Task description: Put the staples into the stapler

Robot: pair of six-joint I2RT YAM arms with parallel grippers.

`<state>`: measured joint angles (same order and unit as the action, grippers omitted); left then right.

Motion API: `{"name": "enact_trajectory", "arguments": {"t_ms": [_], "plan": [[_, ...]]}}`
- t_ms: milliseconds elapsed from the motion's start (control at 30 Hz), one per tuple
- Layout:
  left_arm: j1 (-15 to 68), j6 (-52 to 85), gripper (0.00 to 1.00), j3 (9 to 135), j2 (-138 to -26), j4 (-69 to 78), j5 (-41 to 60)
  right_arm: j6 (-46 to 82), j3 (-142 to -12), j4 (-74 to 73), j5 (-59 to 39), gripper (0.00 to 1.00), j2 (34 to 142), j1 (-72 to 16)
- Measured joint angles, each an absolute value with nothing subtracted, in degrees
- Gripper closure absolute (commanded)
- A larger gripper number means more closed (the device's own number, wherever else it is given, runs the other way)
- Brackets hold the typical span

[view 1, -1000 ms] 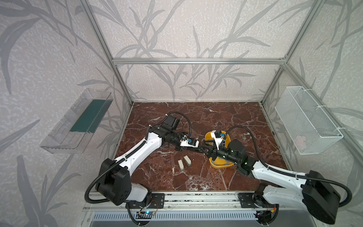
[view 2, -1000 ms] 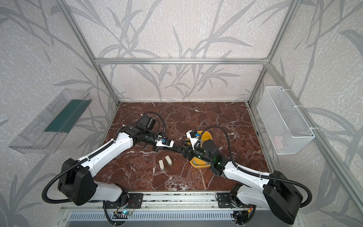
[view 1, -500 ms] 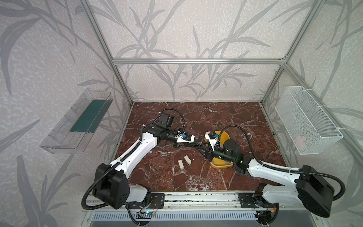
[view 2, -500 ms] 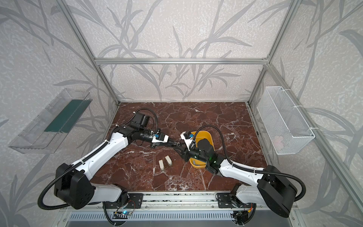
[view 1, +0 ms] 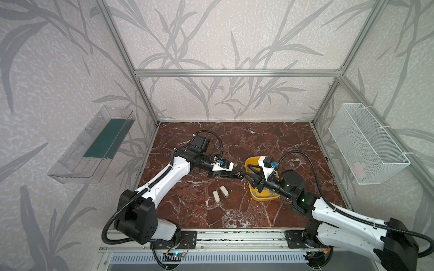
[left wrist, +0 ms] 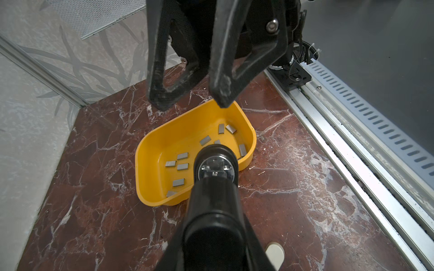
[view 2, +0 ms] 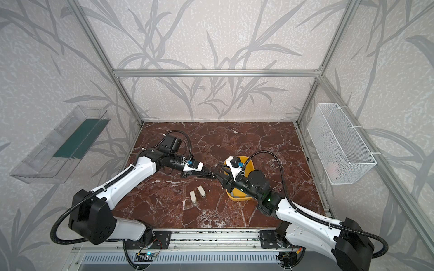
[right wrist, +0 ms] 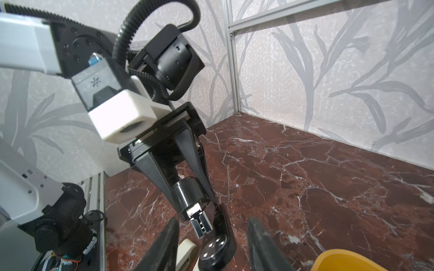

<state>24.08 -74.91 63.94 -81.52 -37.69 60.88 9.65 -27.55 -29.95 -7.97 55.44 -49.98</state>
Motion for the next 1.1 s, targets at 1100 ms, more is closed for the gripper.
{"name": "enact_trajectory", "arguments": {"t_ms": [1100], "plan": [[17.98,-73.01,1.0,65.69,-74.78,-41.95,67.51,4.34,-34.0,-31.48,-10.55,0.68,66.3,-52.66]]}}
